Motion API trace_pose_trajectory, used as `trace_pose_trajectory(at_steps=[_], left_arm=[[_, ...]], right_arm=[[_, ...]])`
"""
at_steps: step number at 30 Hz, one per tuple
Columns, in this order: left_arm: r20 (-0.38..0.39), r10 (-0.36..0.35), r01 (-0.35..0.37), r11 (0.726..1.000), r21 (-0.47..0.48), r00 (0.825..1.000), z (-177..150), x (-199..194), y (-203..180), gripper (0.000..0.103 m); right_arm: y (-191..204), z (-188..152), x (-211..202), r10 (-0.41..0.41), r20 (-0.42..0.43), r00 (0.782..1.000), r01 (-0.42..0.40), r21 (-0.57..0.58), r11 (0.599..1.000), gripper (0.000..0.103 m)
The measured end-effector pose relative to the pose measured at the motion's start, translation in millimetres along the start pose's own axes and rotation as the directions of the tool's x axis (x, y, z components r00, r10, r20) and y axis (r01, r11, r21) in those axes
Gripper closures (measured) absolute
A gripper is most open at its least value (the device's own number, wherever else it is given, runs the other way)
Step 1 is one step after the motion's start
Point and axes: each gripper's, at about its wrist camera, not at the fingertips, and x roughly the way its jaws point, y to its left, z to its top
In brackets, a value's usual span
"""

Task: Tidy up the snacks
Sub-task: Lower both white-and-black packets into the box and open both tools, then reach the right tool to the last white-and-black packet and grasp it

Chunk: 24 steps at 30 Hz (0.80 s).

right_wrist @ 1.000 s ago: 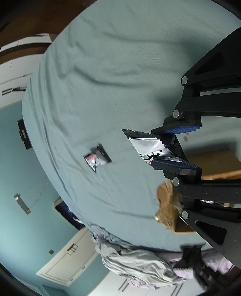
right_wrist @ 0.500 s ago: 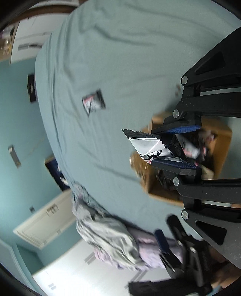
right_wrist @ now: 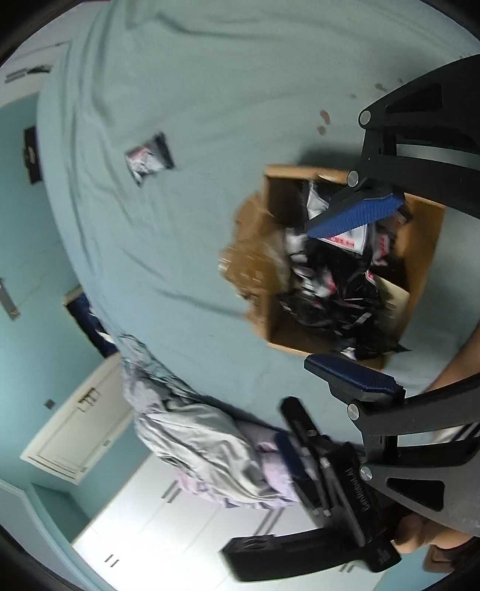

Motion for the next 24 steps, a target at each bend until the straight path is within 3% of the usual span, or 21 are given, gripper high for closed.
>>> trace_pose_trajectory(at_steps=[5,11,14,18,24], left_arm=[[-0.001,0.022,-0.022,1.0,0.001,1.0,2,4,1,0.019],[-0.041,0.004,-0.005,1.0,-0.004,0.999,1,16,-1,0.018],[-0.077,0.024,-0.022,1.0,0.02,0.997,0,26,-7,0.018],[-0.126,0.019,-0.015,0.999,0.038,0.992,0,37,-10,0.018],[-0.158,0.005,-0.001,1.0,0.023,0.987,-1,44,-9,0.017]], right_arm=[[-16,15,-11,-0.093,0.091,0.991,0.09,0.042,0.995,0.034],[-35,40,4,-0.225,0.094,0.97,0.218,0.071,0.973,0.033],[-43,51,18,-0.307,0.055,0.95,0.301,0.091,0.949,0.033],[-44,69,25,-0.393,0.08,0.916,0.383,0.114,0.917,0.033],[-41,94,60,-0.505,0.027,0.863,0.505,0.008,0.863,0.033]])
